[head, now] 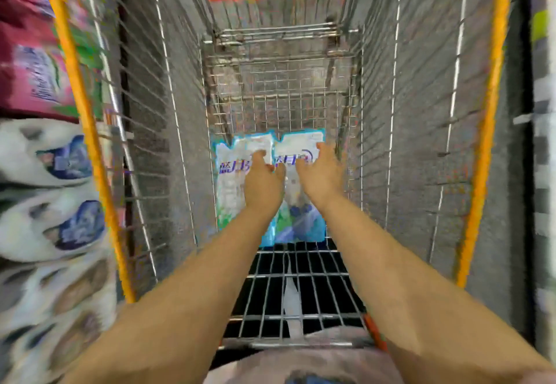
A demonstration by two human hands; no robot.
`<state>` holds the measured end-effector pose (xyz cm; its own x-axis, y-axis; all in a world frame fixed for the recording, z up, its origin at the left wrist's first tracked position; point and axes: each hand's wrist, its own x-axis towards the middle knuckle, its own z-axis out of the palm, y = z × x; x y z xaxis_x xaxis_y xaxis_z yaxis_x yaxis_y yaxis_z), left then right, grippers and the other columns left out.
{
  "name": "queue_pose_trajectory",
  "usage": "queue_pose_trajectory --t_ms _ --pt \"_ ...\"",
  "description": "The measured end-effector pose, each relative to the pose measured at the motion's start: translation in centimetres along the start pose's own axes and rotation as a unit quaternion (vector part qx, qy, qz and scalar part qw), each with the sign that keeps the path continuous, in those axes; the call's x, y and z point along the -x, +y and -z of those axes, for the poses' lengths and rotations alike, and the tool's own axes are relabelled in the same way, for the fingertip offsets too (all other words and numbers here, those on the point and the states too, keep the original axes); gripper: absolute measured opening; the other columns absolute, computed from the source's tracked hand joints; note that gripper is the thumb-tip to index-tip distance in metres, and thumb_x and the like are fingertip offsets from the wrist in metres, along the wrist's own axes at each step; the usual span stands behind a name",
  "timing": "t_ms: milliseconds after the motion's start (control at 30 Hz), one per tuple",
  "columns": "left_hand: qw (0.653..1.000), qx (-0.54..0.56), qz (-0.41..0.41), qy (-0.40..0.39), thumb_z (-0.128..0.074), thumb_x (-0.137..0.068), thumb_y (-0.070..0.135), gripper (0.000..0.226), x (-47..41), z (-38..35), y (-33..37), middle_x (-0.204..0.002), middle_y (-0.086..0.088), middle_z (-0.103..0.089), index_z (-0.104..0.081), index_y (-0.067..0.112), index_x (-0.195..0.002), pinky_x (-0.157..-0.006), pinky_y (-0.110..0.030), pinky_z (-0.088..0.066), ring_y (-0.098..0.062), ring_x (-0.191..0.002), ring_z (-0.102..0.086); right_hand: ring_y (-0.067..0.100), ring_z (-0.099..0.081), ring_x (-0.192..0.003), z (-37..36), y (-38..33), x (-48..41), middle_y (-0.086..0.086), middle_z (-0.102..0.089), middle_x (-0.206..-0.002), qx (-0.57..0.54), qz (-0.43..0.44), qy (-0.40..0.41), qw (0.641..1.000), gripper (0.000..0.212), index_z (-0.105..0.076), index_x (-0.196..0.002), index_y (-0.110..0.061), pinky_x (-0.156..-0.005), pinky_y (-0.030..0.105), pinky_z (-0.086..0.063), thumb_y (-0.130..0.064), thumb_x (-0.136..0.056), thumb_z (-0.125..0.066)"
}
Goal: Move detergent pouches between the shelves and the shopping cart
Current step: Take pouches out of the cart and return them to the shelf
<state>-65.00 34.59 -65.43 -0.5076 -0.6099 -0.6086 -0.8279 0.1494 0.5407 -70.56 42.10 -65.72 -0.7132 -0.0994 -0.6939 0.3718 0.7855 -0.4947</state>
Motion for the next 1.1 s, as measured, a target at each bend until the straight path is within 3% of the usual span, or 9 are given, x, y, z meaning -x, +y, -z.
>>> queue_pose_trajectory --t_ms 200,367,500,567,667,733,900,1000,1100 --pt "0.996 -0.012 0.079 -0.046 -0.041 -0.095 0.019 0.035 -1.6 -4.9 -5.0 -0.109 -0.018 -0.064 -0.044 0.009 -0.128 -0.076 -0.031 -0.038 -0.034 -0.1 -0.058 0.031 -0.058 -0.111 -6.5 8.4 -3.9 0.014 -0.061 -0.118 -0.091 -0.151 -0.012 0.984 0.078 -0.052 -0.121 -0.009 -0.096 0.046 -0.046 -0.054 -0.058 -0.062" --pt "0.999 0.006 0.028 -0.036 -0.045 -0.091 0.002 0.03 -2.3 -6.1 -4.7 -0.121 -0.017 -0.054 -0.053 -0.001 -0.12 -0.078 -0.011 -0.03 -0.025 -0.11 -0.051 0.026 -0.064 -0.1 -7.6 9.1 -5.0 0.011 -0.067 -0.11 -0.094 -0.189 -0.02 0.977 0.106 -0.06 -0.116 -0.009 -0.084 0.036 -0.054 -0.075 -0.034 -0.063" --pt "0.998 -0.033 0.014 -0.054 -0.047 -0.092 0.008 0.032 -3.4 -6.3 -4.8 -0.126 -0.02 -0.052 -0.05 -0.004 -0.122 -0.088 -0.026 -0.029 -0.028 -0.118 -0.048 0.013 -0.06 -0.054 -6.5 8.1 -5.1 0.005 -0.067 -0.089 -0.111 -0.173 -0.069 0.976 0.079 -0.061 -0.109 -0.006 -0.042 0.016 -0.043 -0.065 -0.057 -0.072" --pt "0.997 -0.034 0.015 -0.061 -0.048 -0.092 0.012 0.027 -3.4 -6.1 -4.8 -0.116 -0.02 -0.054 -0.052 -0.003 -0.114 -0.079 -0.029 -0.03 -0.029 -0.11 -0.051 0.016 -0.06 -0.067 -6.1 7.4 -4.6 0.0 -0.063 -0.088 -0.094 -0.132 -0.072 0.984 0.041 -0.063 -0.109 -0.016 -0.054 0.019 -0.044 -0.044 -0.08 -0.068" --pt "0.997 -0.006 0.01 -0.073 -0.05 -0.091 0.022 0.024 -2.9 -5.3 -4.1 -0.106 -0.014 -0.059 -0.055 0.006 -0.108 -0.074 -0.027 -0.035 -0.029 -0.1 -0.055 0.026 -0.067 -0.085 -5.0 6.1 -3.4 0.005 -0.071 -0.094 -0.085 -0.086 -0.058 0.991 0.035 -0.066 -0.106 -0.02 -0.077 0.035 -0.053 -0.043 -0.08 -0.061" --pt "0.996 0.01 0.001 -0.085 -0.047 -0.092 0.031 0.035 -2.2 -4.4 -3.1 -0.117 -0.013 -0.059 -0.054 0.01 -0.12 -0.085 -0.027 -0.039 -0.026 -0.109 -0.054 0.027 -0.066 -0.077 -3.5 5.1 -2.6 0.007 -0.072 -0.088 -0.117 -0.098 -0.043 0.987 0.036 -0.068 -0.098 -0.017 -0.076 0.045 -0.056 -0.043 -0.073 -0.067" --pt "0.994 0.053 0.036 -0.086 -0.043 -0.096 0.041 0.05 0.0 -2.3 -0.2 -0.137 -0.008 -0.049 -0.036 0.018 -0.14 -0.093 -0.026 -0.034 -0.024 -0.126 -0.046 0.015 -0.048 -0.044 1.9 2.6 -0.9 -0.004 -0.059 -0.066 -0.236 -0.102 -0.009 0.966 0.022 -0.064 -0.096 -0.016 -0.045 0.024 -0.044 -0.02 -0.078 -0.075" --pt "0.986 0.124 0.053 -0.095 -0.044 -0.092 0.051 0.063 1.1 -0.6 2.5 -0.134 0.002 -0.049 -0.026 0.022 -0.145 -0.099 -0.026 -0.032 -0.016 -0.122 -0.047 0.016 -0.051 -0.047 4.6 0.3 0.6 -0.001 -0.061 -0.068 -0.25 -0.052 0.002 0.967 0.018 -0.062 -0.089 -0.018 -0.049 0.024 -0.047 -0.019 -0.077 -0.075" --pt "0.974 0.208 0.052 -0.075 -0.045 -0.078 0.061 0.067 1.4 2.4 5.6 -0.128 -0.002 -0.055 -0.041 0.026 -0.135 -0.105 -0.037 -0.039 -0.02 -0.115 -0.053 0.02 -0.059 -0.054 6.5 -2.9 2.5 0.003 -0.069 -0.078 -0.254 0.004 0.008 0.967 0.03 -0.067 -0.093 -0.014 -0.061 0.038 -0.054 -0.028 -0.07 -0.079"
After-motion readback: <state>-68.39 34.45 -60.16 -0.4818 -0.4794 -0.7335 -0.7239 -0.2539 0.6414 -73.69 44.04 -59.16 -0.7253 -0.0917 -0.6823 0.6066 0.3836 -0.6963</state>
